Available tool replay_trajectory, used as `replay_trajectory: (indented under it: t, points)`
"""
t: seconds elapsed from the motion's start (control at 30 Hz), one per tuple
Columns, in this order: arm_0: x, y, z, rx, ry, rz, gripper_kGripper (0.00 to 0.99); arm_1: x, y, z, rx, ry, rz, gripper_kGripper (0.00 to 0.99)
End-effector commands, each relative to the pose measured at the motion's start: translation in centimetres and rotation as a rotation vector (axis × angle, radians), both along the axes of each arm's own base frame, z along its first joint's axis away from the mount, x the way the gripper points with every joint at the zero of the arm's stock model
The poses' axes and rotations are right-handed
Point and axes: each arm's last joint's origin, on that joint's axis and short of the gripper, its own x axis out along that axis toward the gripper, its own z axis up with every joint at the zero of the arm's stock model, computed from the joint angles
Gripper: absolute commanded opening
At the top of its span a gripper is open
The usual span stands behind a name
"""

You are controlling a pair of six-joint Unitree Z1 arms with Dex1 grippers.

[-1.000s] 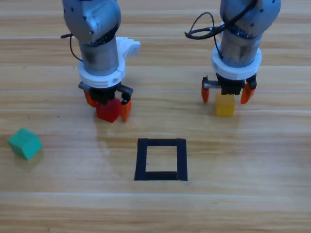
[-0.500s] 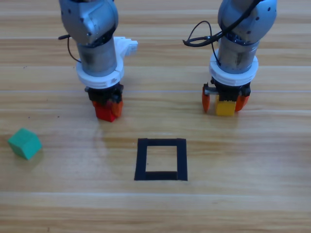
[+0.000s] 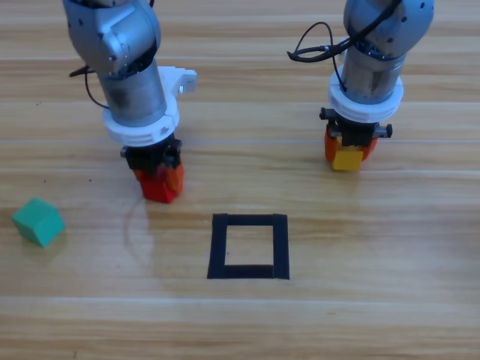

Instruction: Stack the blocks in the rectangular block: red at the bottom, yellow in the middle, green on top

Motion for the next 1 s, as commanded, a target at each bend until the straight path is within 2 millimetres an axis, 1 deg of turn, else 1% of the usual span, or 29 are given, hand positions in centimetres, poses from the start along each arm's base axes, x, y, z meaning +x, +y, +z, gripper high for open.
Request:
replay_trajectory:
  t: [0.03,0.07,0.23,0.27,0.37,0.57,0.63,0.73,0.8,1.0]
  points:
    - [-1.1,-3.0,0.9,0.154,-0.038,-0.018,0.000,0.2,-1.4,-0.8,-0.049,0.022,-0.012,0.000]
    - [-1.3,-3.7,1.3,0.163,-0.043,-0.022,0.000,-0.1,-1.4,-0.1,-0.054,0.017,-0.005,0.000]
    - [-2.6,-5.1,3.0,0.124,-0.060,0.012,0.000,-1.9,-1.1,2.8,-0.048,0.033,0.029,0.000]
    - [-2.8,-5.3,3.2,0.111,-0.055,0.020,0.000,-2.4,-0.9,3.4,-0.037,0.047,0.052,0.000]
    - [-3.4,-6.0,3.7,0.076,-0.046,0.047,0.000,-4.4,-0.2,5.8,-0.033,0.034,0.106,0.000]
    - [-4.2,-7.6,3.2,0.037,-0.013,0.074,0.000,-8.7,0.1,10.6,-0.052,-0.063,0.189,0.000]
    - [-4.3,-8.2,2.8,0.037,-0.004,0.082,0.000,-10.1,-0.1,12.1,-0.050,-0.090,0.205,0.000]
    - [-4.8,-9.3,2.6,0.039,-0.006,0.084,0.000,-11.9,-0.6,14.0,-0.037,-0.118,0.226,0.000]
    - [-5.2,-9.9,2.6,0.042,-0.005,0.100,0.000,-12.7,-0.9,14.8,-0.028,-0.125,0.230,0.000]
    - [-6.2,-11.0,2.5,0.045,0.004,0.150,0.000,-12.6,-0.8,13.5,-0.042,-0.090,0.231,0.000]
